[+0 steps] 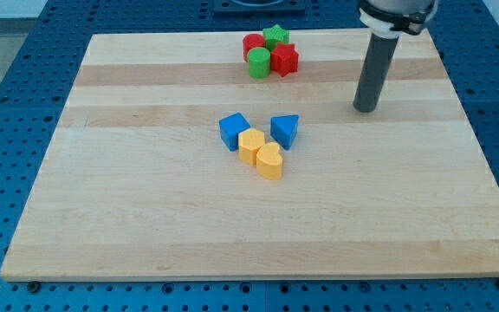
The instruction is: Move green star into the green circle
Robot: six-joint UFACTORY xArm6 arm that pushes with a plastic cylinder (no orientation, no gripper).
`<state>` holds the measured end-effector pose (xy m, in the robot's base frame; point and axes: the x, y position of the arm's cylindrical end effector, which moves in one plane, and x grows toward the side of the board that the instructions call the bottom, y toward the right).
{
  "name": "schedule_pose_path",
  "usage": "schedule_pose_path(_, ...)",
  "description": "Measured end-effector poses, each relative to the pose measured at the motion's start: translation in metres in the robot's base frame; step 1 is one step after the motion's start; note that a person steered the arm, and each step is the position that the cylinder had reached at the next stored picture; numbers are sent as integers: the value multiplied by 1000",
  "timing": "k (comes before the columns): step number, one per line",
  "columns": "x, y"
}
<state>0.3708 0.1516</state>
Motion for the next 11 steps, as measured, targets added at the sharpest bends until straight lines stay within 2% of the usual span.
schedule_pose_path(3,-81,-9)
schedule_pose_path(7,-163,-80)
schedule_pose_path(9,-169,-106)
schedule_pose_path(11,-153,-146)
